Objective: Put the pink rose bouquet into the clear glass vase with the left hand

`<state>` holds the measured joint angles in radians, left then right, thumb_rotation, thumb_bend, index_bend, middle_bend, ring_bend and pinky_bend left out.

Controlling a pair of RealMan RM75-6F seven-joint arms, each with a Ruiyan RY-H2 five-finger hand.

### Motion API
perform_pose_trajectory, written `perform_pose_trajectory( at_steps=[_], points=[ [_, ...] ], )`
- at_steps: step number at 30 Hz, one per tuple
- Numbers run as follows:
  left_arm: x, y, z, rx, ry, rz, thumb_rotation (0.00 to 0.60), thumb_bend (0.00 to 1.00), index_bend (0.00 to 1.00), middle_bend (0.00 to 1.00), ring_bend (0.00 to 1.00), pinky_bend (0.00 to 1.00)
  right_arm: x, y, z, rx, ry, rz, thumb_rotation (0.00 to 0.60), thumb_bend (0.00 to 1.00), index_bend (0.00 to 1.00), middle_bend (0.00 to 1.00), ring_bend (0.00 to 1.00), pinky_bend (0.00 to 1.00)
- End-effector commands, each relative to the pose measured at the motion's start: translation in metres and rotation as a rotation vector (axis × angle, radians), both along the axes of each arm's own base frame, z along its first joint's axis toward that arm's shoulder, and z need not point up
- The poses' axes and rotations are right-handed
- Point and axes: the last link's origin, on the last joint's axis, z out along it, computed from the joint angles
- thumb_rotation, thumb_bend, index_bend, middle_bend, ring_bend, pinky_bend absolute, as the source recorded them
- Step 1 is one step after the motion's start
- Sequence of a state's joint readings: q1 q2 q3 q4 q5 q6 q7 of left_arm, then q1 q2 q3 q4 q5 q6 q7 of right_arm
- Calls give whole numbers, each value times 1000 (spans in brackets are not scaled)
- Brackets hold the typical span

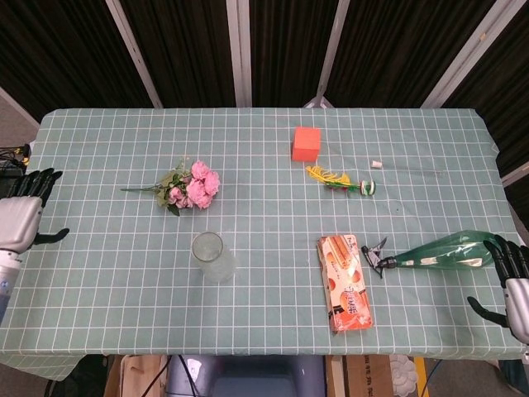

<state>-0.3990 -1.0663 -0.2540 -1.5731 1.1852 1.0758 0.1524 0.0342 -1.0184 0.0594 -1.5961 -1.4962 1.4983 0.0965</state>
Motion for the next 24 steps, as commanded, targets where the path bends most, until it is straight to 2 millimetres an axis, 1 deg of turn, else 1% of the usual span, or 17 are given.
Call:
perform_pose_trajectory(
  at_steps=[1, 4, 6, 11, 15, 24],
  points=[
    [19, 34, -15, -8, 25, -10, 600, 242, 71, 17, 0, 12, -1, -1, -1, 1, 1, -7, 600, 209, 105, 46, 28, 0],
    [31, 55, -33, -25, 38, 4, 600, 239, 69, 14, 0, 12, -1, -3, -1, -3, 4, -14, 600, 209, 105, 46, 28, 0],
    [37, 62, -45, -51, 41, 26, 600, 214, 66, 12, 0, 12, -2, -4, -2, -3, 8, -20, 600, 209, 105, 46, 29, 0],
    [53, 74, -73, -111, 49, 56, 600, 199, 65, 8, 0, 12, -3, -6, -3, -3, 16, -31, 600, 209, 105, 46, 29, 0],
    [66, 80, -97, -156, -4, 89, 600, 199, 62, 5, 0, 12, -3, -6, -4, -1, 19, -35, 600, 210, 105, 46, 29, 0],
    [87, 95, -131, -160, 36, 92, 600, 199, 62, 5, 0, 12, -3, -6, -5, 4, 17, -40, 600, 209, 105, 46, 28, 0]
  ],
)
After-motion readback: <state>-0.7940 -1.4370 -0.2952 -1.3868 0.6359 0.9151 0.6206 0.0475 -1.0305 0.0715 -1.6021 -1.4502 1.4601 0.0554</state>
